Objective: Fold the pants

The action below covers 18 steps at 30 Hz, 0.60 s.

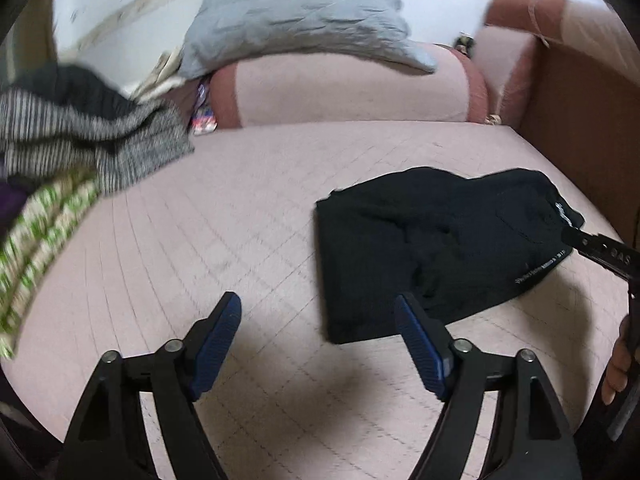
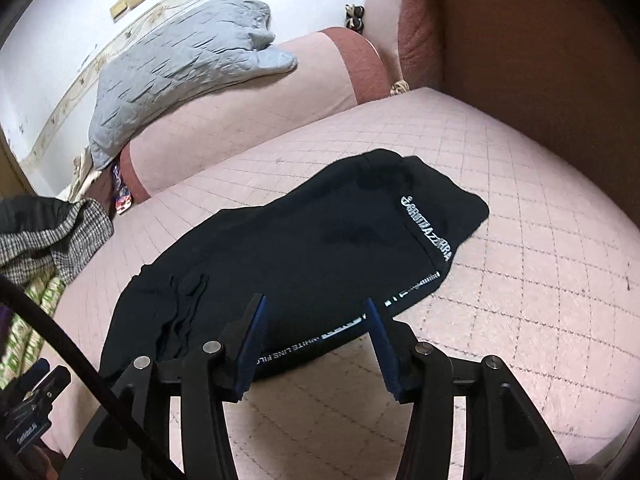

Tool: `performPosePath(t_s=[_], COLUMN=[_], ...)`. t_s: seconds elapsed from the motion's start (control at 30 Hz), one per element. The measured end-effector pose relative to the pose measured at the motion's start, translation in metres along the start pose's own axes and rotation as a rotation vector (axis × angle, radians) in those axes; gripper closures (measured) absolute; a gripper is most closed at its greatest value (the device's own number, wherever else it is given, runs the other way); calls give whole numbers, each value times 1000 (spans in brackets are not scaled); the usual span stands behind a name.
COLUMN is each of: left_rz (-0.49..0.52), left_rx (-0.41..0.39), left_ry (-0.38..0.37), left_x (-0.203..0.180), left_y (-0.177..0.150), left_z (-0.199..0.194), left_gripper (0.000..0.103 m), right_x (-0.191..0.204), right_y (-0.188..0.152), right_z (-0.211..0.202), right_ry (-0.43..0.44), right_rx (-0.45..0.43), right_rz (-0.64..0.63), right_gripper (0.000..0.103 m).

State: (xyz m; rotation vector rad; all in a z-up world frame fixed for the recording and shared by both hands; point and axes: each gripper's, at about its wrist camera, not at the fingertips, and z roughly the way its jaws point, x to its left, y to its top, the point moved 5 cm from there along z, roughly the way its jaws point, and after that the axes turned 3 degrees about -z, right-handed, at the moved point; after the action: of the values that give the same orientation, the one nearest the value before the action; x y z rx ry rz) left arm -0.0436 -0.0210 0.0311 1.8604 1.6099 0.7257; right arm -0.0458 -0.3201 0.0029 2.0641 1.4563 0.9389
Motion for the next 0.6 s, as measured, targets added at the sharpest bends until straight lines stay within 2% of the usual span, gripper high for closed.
performPosePath(t_s=[0.17, 0.33, 0.6], left_rz=[64, 106, 164], left_rx=[-25, -9, 6], left_ry=[-31, -45, -34], left_x=[-34, -56, -75], left_y=[15, 23, 25], left_z=[-13, -8, 0], left_gripper=[23, 23, 23], right_x=[-20, -35, -48], right_y=[8, 16, 19], right_z=[-17, -26, -19], right_ry=[17, 17, 11], right_rx=[-52, -80, -59], right_rz=[56, 118, 165], right_gripper=[44, 41, 40])
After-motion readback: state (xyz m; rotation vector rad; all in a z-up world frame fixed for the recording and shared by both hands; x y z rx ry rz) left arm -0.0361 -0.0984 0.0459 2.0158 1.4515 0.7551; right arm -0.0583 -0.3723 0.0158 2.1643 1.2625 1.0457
